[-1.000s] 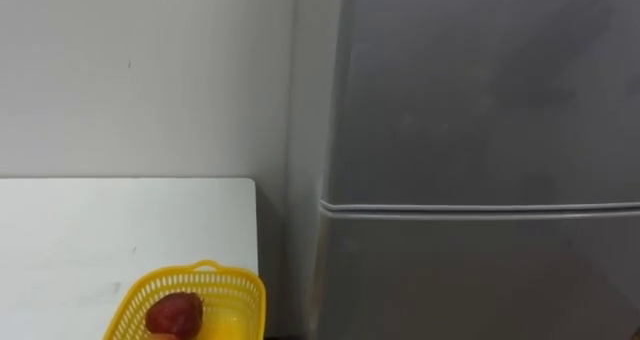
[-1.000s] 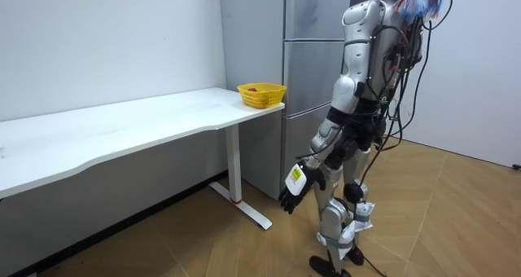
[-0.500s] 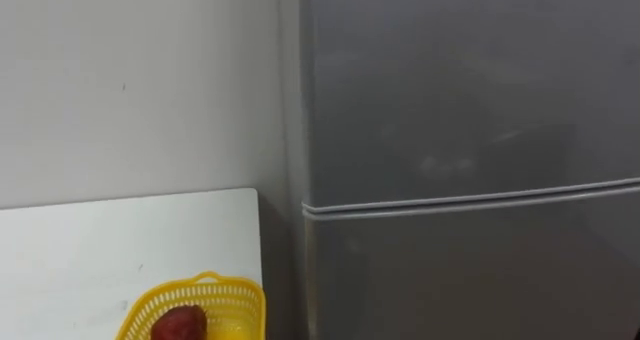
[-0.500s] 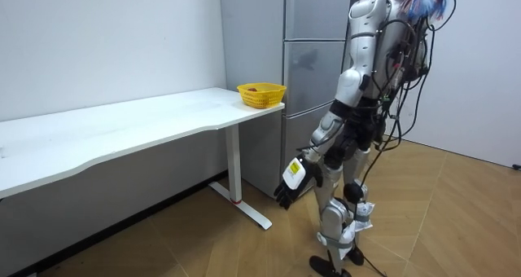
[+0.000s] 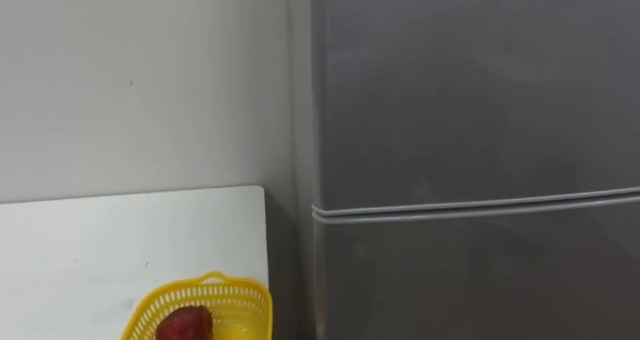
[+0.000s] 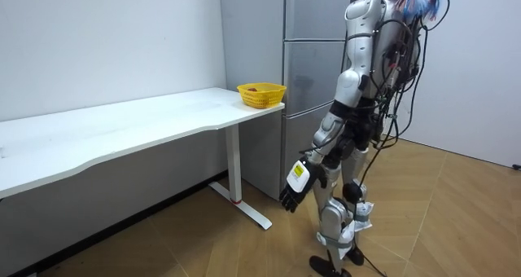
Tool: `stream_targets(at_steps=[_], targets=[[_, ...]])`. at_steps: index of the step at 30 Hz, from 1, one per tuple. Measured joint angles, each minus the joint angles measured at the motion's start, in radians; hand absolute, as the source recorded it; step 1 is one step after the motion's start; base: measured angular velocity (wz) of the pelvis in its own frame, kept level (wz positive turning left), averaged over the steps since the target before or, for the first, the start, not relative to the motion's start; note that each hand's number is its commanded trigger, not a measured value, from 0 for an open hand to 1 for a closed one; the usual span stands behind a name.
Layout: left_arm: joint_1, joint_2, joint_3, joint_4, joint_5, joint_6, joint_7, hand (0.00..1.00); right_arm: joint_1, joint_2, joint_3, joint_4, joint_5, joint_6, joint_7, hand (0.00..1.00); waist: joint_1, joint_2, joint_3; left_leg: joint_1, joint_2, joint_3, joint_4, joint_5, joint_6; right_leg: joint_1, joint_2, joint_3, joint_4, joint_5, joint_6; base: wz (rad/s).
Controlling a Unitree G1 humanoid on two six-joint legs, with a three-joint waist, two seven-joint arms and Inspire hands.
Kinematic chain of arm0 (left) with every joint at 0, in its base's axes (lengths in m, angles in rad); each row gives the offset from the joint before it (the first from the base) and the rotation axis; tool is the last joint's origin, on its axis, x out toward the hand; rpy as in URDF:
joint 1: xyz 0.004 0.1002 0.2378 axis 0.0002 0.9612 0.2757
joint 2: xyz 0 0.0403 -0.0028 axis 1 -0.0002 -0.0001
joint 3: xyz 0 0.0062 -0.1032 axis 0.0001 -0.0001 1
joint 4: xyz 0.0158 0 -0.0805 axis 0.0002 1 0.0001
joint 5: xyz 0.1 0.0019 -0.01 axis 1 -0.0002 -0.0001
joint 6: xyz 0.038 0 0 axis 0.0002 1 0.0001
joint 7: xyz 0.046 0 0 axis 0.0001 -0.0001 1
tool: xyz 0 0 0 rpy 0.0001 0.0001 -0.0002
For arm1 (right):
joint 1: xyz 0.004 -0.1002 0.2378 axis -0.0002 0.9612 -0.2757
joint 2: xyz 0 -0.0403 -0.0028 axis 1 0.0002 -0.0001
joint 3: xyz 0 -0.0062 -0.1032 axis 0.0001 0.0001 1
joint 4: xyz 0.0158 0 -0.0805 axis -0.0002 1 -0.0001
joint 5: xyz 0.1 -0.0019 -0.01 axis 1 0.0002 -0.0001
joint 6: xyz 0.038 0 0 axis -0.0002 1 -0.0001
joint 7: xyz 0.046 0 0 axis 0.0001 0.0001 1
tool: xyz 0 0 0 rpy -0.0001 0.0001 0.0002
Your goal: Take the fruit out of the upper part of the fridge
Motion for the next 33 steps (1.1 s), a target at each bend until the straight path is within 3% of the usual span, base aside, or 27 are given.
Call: stream_targets(at_steps=[8, 11, 15, 18, 25, 33], targets=[[-0.010, -0.017, 0.002, -0.005, 0.002, 0.001, 0.000, 0.00, -0.012, 0.032, 0.065, 0.257, -0.012, 0.058, 0.172, 0.00, 0.005, 0.006, 0.0035, 0.000, -0.001, 0.003, 0.000, 0.000, 0.000, -0.002, 0.000, 0.001, 0.002, -0.004, -0.001, -0.01], [-0.005, -0.019, 0.003, -0.004, 0.005, 0.030, -0.006, 0.00, -0.022, 0.033, 0.080, 0.368, -0.014, 0.095, 0.252, 0.00, 0.004, 0.004, 0.0025, -0.002, -0.002, -0.001, 0.000, 0.000, 0.000, -0.003, -0.002, -0.008, 0.002, -0.004, -0.001, 0.05], [0.011, -0.021, 0.011, -0.005, 0.024, 0.078, -0.045, 0.00, -0.023, 0.033, 0.094, 0.496, -0.088, 0.176, 0.380, 0.00, 0.003, 0.003, 0.0013, 0.008, -0.003, -0.011, 0.000, 0.000, 0.000, 0.012, -0.005, -0.017, 0.003, -0.007, -0.001, 0.05], [0.009, -0.021, 0.012, -0.009, 0.024, 0.100, -0.070, 0.00, -0.022, 0.034, 0.133, 0.536, -0.157, 0.232, 0.462, 0.00, 0.004, 0.004, 0.0016, 0.018, -0.002, -0.011, 0.000, 0.000, 0.000, 0.021, -0.007, -0.023, 0.003, -0.008, -0.002, 0.00], [-0.005, -0.021, -0.006, -0.009, 0.023, 0.141, -0.125, 0.00, -0.047, 0.039, 0.175, 0.564, -0.294, 0.316, 0.604, 0.00, 0.004, 0.003, 0.0018, 0.033, -0.002, -0.007, 0.001, 0.000, 0.001, 0.036, -0.008, -0.019, 0.007, -0.014, 0.006, 0.02], [-0.039, -0.023, -0.021, 0.013, 0.022, 0.179, -0.146, 0.00, -0.080, 0.065, 0.220, 0.562, -0.403, 0.360, 0.685, 0.00, 0.027, 0.007, 0.0037, 0.035, -0.002, -0.008, 0.002, -0.001, 0.001, 0.038, -0.009, -0.013, 0.013, -0.014, 0.006, -0.01]])
